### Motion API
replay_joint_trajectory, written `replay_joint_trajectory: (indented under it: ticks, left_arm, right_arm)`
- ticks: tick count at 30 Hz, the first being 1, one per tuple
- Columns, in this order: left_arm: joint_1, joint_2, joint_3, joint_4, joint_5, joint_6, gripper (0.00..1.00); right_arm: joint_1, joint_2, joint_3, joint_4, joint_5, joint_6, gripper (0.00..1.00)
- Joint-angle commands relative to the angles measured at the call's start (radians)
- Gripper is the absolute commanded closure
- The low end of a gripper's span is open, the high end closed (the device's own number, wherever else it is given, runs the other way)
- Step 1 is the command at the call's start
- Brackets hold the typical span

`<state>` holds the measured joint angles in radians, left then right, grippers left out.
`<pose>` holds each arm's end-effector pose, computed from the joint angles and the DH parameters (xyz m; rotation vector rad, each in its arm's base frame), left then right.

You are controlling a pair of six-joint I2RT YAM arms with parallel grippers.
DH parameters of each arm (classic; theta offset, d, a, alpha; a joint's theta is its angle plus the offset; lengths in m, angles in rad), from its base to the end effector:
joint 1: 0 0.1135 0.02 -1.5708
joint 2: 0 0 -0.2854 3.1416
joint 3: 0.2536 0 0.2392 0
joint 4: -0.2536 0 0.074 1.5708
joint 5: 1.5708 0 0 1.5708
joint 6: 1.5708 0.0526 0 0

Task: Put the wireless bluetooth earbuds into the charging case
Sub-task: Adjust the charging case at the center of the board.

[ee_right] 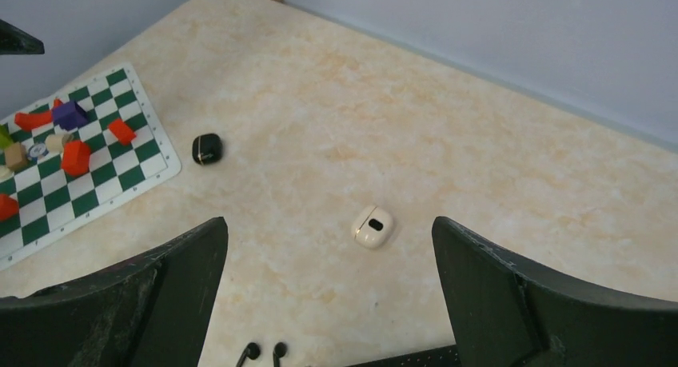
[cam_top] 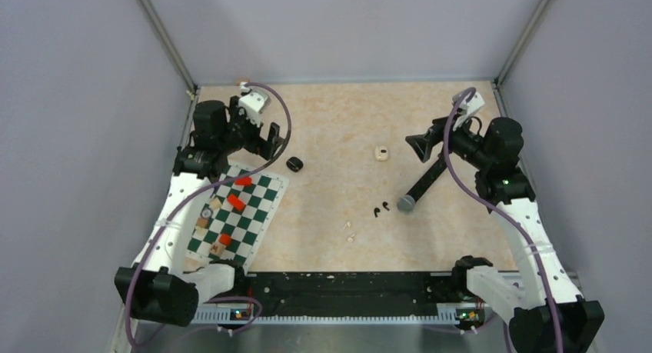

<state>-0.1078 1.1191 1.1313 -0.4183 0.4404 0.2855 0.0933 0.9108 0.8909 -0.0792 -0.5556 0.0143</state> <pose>0.2341 -0.0479 0.3851 0.6556 1.8358 -0.3173 0.1924 0.0459 0.3826 -0.4850 1.6122 0.5436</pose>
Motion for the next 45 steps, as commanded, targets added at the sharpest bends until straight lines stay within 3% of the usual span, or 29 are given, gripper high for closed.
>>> replay_joint_trajectory:
  ticks: [1, 9, 22, 45]
  left_arm:
    - [-0.047, 0.068, 0.011, 0.013, -0.062, 0.076, 0.01]
    - [-0.077, 0.229, -0.033, 0.094, -0.094, 0.002, 0.01]
    - [-0.104, 0.483, -0.002, 0.087, -0.134, -0.001, 0.01]
    - [-0.112, 0.655, -0.008, 0.086, -0.070, 0.089, 0.01]
  right_arm:
    - [-0.010, -0.002, -0.014, -0.044, -0.055, -0.100, 0.03]
    - [-0.009, 0.001, -0.085, 0.026, -0.058, -0.101, 0.04]
    - [-0.009, 0.013, -0.110, 0.042, -0.023, -0.136, 0.05]
    - [-0.009, 0.019, -0.123, 0.045, 0.000, -0.167, 0.06]
